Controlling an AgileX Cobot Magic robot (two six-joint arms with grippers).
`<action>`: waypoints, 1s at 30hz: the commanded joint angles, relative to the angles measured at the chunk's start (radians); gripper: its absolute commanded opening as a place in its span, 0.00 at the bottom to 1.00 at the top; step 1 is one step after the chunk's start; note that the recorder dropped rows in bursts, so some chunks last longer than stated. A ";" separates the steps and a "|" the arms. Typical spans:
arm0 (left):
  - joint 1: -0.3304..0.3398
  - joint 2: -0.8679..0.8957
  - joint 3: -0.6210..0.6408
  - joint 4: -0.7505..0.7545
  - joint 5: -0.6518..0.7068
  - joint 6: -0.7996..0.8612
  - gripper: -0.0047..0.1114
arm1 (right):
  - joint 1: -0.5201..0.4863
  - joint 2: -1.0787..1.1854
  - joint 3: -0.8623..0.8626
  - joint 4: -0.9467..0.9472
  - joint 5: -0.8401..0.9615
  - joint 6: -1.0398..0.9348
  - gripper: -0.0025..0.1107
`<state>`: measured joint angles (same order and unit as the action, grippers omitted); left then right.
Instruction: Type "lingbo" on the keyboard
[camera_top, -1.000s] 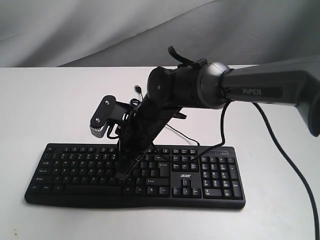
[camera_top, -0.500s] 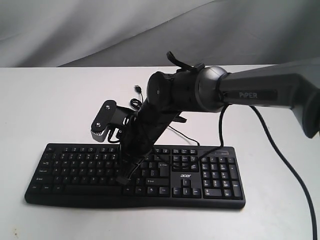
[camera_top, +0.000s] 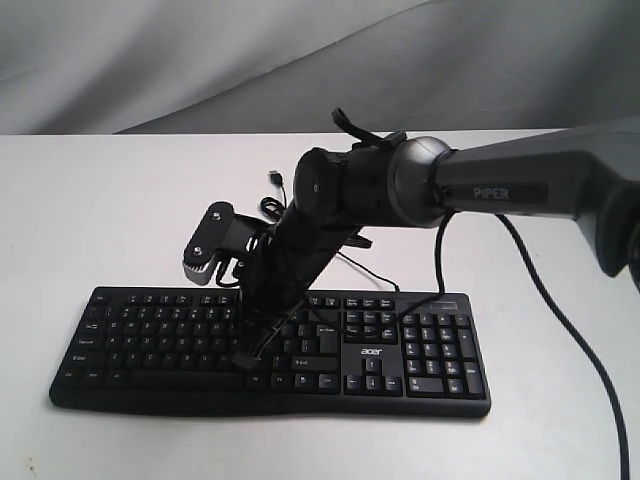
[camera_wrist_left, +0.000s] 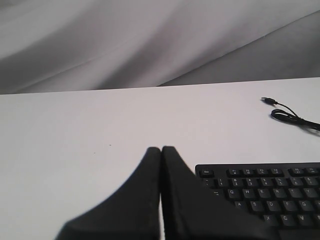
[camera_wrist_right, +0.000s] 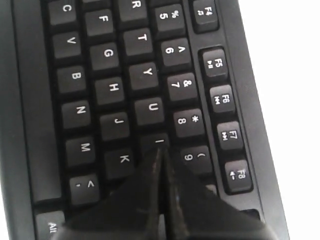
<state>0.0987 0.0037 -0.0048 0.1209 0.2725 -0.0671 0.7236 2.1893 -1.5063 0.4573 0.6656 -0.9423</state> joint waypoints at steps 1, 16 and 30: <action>0.001 -0.004 0.005 -0.004 -0.007 -0.002 0.04 | -0.009 -0.045 0.004 -0.033 0.027 0.006 0.02; 0.001 -0.004 0.005 -0.004 -0.007 -0.002 0.04 | -0.001 -0.464 0.004 0.050 -0.031 0.065 0.02; 0.001 -0.004 0.005 -0.004 -0.007 -0.002 0.04 | 0.066 -0.990 0.346 -0.012 -0.300 0.252 0.02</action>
<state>0.0987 0.0037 -0.0048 0.1209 0.2725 -0.0671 0.7880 1.2344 -1.1668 0.4884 0.3956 -0.7002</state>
